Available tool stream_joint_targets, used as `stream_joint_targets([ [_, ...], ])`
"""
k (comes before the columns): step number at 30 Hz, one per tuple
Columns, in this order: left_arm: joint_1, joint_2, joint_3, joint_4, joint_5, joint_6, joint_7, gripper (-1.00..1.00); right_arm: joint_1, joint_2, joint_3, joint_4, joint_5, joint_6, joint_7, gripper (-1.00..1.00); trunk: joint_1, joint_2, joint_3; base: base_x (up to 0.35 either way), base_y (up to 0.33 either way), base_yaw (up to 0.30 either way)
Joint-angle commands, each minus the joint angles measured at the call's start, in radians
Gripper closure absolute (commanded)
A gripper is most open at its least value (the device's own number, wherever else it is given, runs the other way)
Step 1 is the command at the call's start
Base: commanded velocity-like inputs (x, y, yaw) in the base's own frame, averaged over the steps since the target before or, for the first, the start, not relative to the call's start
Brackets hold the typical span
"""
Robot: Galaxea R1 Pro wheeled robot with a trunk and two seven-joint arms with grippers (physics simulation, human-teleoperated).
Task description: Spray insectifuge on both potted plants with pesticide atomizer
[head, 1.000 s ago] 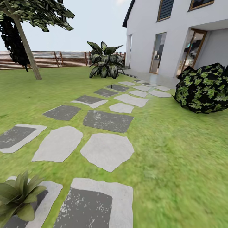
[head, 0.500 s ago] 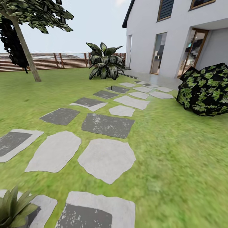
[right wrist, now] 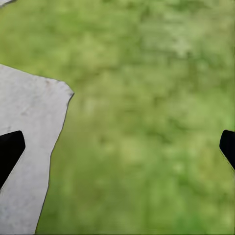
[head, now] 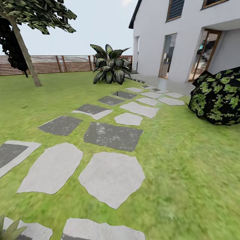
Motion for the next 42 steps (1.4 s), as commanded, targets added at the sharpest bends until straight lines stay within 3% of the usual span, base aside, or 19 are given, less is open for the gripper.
stream_joint_targets([
  [1, 0.0, 0.0, -0.004, 0.001, 0.005, -0.003, 0.003, -1.0, 0.0, 0.0, 0.0, 0.001, 0.001, -0.003, 0.0, -1.0, 0.0, 0.0, -0.002, 0.339, 0.0, 0.0],
  [11, -0.001, 0.0, -0.004, 0.001, 0.005, -0.003, 0.003, -1.0, 0.0, 0.0, -0.002, 0.001, 0.002, -0.003, 0.0, -1.0, 0.0, 0.0, -0.013, 0.339, 0.0, 0.0],
  [42, -0.001, 0.0, -0.004, 0.001, 0.005, -0.003, 0.003, -1.0, 0.0, -0.002, 0.006, -0.001, 0.003, -0.003, 0.003, -1.0, 0.0, 0.0, -0.014, 0.339, 0.027, 0.0],
])
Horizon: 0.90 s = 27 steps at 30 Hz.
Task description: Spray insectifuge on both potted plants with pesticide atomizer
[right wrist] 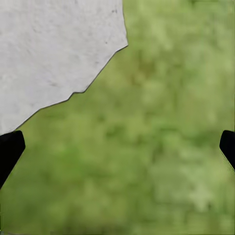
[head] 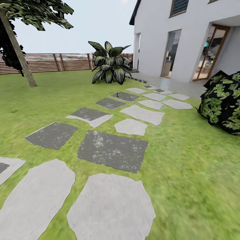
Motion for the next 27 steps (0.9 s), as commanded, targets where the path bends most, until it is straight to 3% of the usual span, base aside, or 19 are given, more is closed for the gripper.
stream_joint_targets([
  [1, -0.001, 0.0, -0.004, 0.001, 0.005, -0.004, 0.003, -1.0, 0.0, 0.0, 0.001, 0.0, 0.001, -0.003, 0.0, -1.0, 0.0, 0.0, -0.001, 0.339, 0.071, 0.0],
  [27, 0.0, 0.0, -0.004, 0.001, 0.005, -0.003, 0.003, -1.0, 0.0, 0.0, 0.001, 0.0, 0.001, -0.003, 0.0, -1.0, 0.0, 0.0, -0.001, 0.339, 0.074, 0.0],
])
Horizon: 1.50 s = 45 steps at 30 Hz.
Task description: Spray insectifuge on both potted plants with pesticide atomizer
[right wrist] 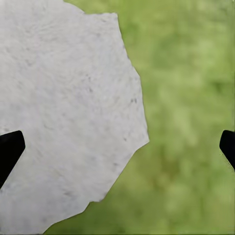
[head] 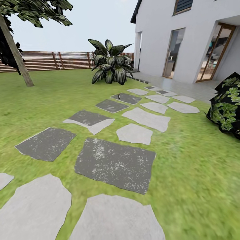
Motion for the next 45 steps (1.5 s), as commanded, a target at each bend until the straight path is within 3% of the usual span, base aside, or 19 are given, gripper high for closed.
stream_joint_targets([
  [1, -0.001, 0.0, -0.004, 0.001, 0.005, -0.003, 0.003, -1.0, 0.0, 0.0, 0.001, 0.001, 0.001, -0.003, 0.0, -1.0, 0.0, 0.0, -0.001, 0.339, 0.097, 0.0],
  [45, -0.001, 0.001, -0.004, 0.001, 0.005, -0.003, 0.003, -1.0, 0.0, 0.0, 0.002, 0.002, 0.001, -0.003, -0.002, -1.0, 0.0, 0.0, -0.001, 0.339, 0.105, 0.0],
])
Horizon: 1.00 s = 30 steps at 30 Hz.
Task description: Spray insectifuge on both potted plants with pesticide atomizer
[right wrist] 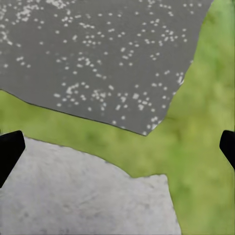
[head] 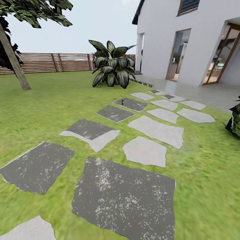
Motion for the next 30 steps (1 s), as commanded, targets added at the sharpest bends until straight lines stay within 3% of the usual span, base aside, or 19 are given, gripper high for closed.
stream_joint_targets([
  [1, -0.001, 0.0, -0.004, 0.001, 0.005, -0.004, 0.003, -1.0, 0.0, 0.0, 0.001, 0.0, 0.001, -0.003, 0.0, -1.0, 0.0, 0.0, -0.001, 0.339, 0.105, 0.0],
  [30, -0.001, 0.0, -0.004, 0.001, 0.005, -0.004, 0.002, -1.0, 0.0, 0.0, 0.001, 0.0, 0.001, -0.003, 0.0, -1.0, 0.0, 0.0, 0.003, 0.339, 0.105, 0.0],
])
